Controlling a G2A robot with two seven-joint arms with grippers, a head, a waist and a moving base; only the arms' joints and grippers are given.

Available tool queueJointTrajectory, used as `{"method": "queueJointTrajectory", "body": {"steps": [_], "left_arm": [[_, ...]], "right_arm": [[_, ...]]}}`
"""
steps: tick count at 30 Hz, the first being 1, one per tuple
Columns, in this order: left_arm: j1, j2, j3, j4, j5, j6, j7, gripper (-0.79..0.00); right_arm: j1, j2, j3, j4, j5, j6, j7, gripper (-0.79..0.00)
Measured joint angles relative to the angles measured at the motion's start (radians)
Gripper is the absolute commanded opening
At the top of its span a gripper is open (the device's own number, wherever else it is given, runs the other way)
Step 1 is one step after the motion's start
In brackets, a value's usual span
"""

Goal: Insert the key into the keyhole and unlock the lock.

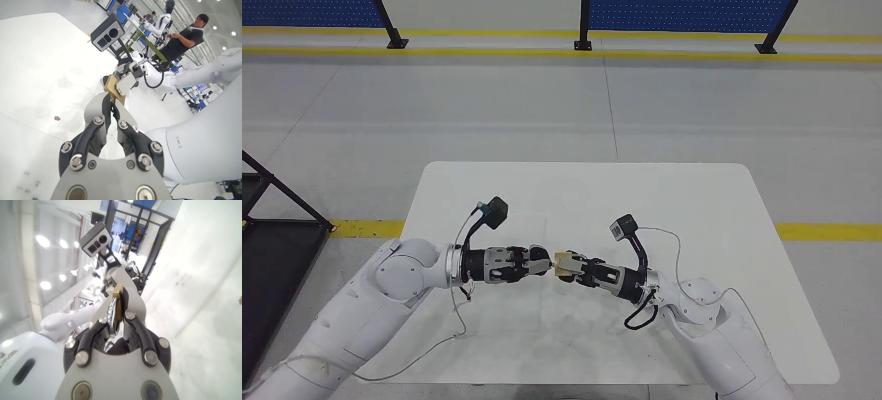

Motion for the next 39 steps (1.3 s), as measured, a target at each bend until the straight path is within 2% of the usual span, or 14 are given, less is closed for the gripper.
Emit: {"method": "queueJointTrajectory", "body": {"steps": [19, 30, 31, 32, 33, 35, 39], "left_arm": [[0.072, -0.005, -0.070, -0.062, 0.257, -0.094, 0.162, -0.785], [0.116, -0.008, -0.089, -0.084, 0.329, -0.100, 0.222, -0.785], [0.119, -0.008, -0.090, -0.085, 0.330, -0.100, 0.223, -0.539], [0.122, -0.009, -0.090, -0.086, 0.330, -0.100, 0.224, -0.351], [0.125, -0.009, -0.091, -0.087, 0.329, -0.100, 0.225, -0.129], [0.129, -0.009, -0.092, -0.088, 0.328, -0.101, 0.226, 0.000], [0.137, -0.011, -0.095, -0.088, 0.326, -0.096, 0.232, 0.000]], "right_arm": [[0.000, 0.000, 0.000, 0.000, 0.000, 0.000, 0.000, -0.785], [0.000, 0.000, 0.000, 0.000, 0.000, 0.000, 0.000, -0.785], [0.000, 0.000, 0.000, 0.000, 0.000, 0.000, 0.000, -0.785], [0.000, 0.000, 0.000, 0.000, 0.000, 0.000, 0.000, -0.785], [0.000, 0.000, 0.000, 0.000, 0.000, 0.000, 0.000, -0.785], [0.000, 0.000, 0.000, 0.000, 0.000, 0.000, 0.000, -0.785], [0.000, 0.000, 0.000, 0.000, 0.000, 0.000, 0.000, -0.785]]}}
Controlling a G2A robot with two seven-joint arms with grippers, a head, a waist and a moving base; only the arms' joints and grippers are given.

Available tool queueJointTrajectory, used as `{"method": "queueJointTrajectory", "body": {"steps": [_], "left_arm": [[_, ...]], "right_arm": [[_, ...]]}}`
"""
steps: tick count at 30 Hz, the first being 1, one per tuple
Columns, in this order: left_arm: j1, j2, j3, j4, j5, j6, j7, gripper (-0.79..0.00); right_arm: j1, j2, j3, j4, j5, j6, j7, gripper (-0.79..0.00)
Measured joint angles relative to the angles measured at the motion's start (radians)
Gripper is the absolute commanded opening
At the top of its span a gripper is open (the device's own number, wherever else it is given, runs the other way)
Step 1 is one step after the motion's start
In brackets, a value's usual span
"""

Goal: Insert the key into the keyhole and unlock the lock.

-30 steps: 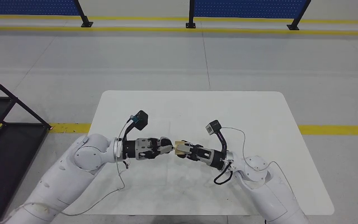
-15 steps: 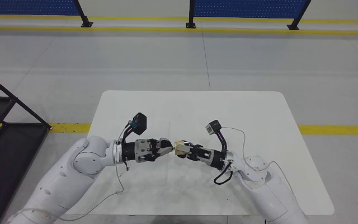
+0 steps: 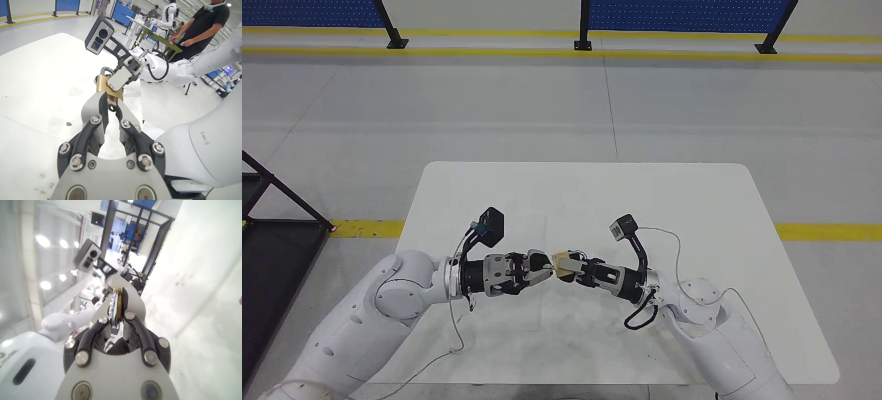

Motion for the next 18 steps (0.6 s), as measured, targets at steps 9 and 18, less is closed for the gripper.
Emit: {"method": "queueJointTrajectory", "body": {"steps": [9, 18], "left_arm": [[0.023, -0.003, -0.014, -0.005, 0.002, 0.012, 0.030, 0.000], [-0.002, -0.007, 0.019, 0.099, -0.334, -0.019, -0.057, 0.000]], "right_arm": [[0.000, 0.000, 0.000, 0.000, 0.000, 0.000, 0.000, -0.785], [0.000, 0.000, 0.000, 0.000, 0.000, 0.000, 0.000, -0.785]]}}
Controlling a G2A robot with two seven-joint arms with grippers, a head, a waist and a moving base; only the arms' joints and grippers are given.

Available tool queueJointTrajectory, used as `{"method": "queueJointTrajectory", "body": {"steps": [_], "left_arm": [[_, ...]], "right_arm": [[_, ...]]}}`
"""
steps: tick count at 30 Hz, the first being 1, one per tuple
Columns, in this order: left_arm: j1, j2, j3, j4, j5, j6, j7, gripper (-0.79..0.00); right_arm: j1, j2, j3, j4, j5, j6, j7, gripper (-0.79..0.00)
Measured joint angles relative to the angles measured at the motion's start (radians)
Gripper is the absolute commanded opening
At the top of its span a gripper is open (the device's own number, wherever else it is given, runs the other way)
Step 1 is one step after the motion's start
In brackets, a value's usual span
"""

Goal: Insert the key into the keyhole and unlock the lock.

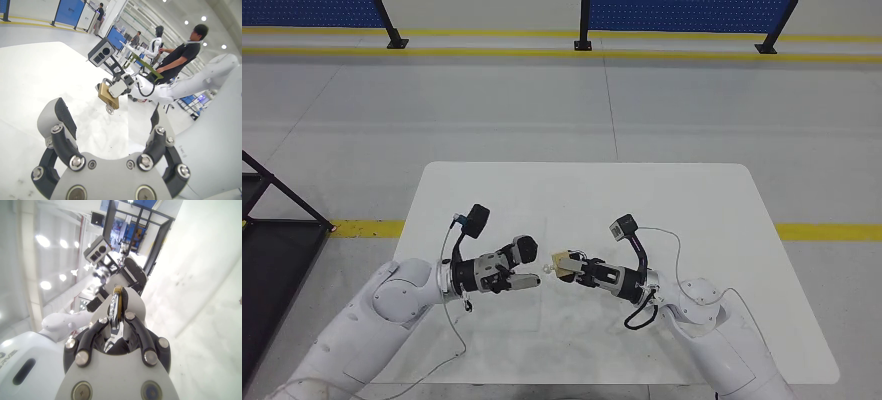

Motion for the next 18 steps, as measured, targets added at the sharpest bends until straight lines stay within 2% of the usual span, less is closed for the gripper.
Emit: {"method": "queueJointTrajectory", "body": {"steps": [5, 8, 14, 18], "left_arm": [[-0.046, -0.010, 0.042, 0.075, -0.178, -0.024, -0.091, 0.000], [-0.064, -0.014, 0.061, 0.101, -0.231, -0.025, -0.138, 0.000], [-0.064, -0.014, 0.061, 0.100, -0.229, -0.023, -0.136, 0.000], [-0.055, -0.017, 0.064, 0.084, -0.213, 0.015, -0.121, 0.000]], "right_arm": [[0.000, 0.000, 0.000, 0.000, 0.000, 0.000, 0.000, -0.785], [0.000, 0.000, 0.000, 0.000, 0.000, 0.000, 0.000, -0.785], [0.000, 0.000, 0.000, -0.001, 0.000, 0.000, -0.001, -0.785], [-0.010, -0.001, 0.000, -0.017, -0.024, 0.006, -0.039, -0.785]]}}
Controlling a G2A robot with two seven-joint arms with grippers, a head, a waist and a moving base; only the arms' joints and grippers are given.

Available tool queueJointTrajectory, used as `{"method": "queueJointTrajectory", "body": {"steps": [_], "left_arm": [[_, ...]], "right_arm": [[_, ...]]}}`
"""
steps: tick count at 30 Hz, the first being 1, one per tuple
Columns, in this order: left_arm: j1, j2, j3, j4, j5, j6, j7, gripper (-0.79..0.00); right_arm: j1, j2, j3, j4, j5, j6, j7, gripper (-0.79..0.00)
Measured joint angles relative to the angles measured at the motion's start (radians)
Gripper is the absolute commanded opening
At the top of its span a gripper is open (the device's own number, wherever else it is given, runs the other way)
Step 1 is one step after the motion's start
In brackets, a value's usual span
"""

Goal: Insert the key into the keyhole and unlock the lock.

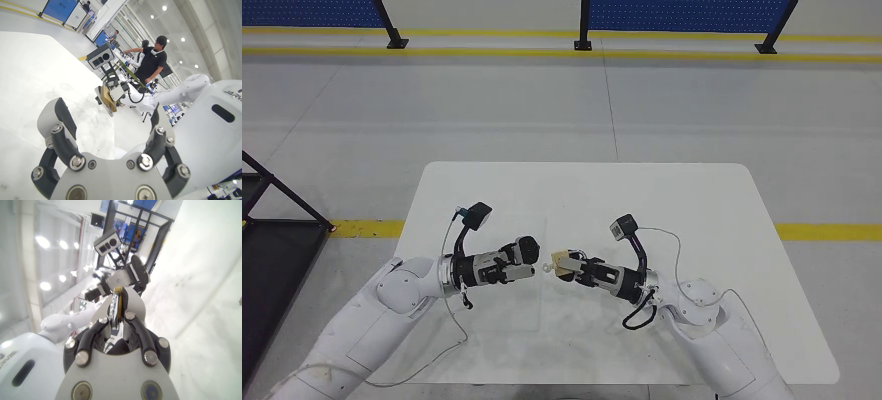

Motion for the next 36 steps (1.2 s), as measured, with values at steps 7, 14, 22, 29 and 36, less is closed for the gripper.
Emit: {"method": "queueJointTrajectory", "body": {"steps": [7, 14, 22, 29, 36], "left_arm": [[0.008, -0.006, -0.001, -0.006, -0.001, 0.019, -0.001, 0.000], [0.003, -0.017, 0.009, 0.007, -0.026, 0.015, -0.005, 0.000], [-0.014, -0.029, 0.025, 0.012, -0.061, 0.024, -0.038, -0.406], [-0.021, -0.037, 0.027, 0.022, -0.060, 0.041, -0.044, -0.474], [-0.011, -0.039, 0.014, 0.016, -0.056, 0.055, -0.045, -0.545]], "right_arm": [[-0.020, -0.002, 0.005, -0.018, -0.015, -0.012, -0.074, -0.785], [-0.029, -0.006, 0.002, -0.022, -0.013, -0.019, -0.108, -0.785], [-0.027, -0.006, 0.000, -0.020, -0.014, -0.015, -0.103, -0.785], [-0.027, -0.006, 0.000, -0.020, -0.014, -0.015, -0.103, -0.785], [-0.027, -0.006, 0.000, -0.020, -0.014, -0.015, -0.103, -0.785]]}}
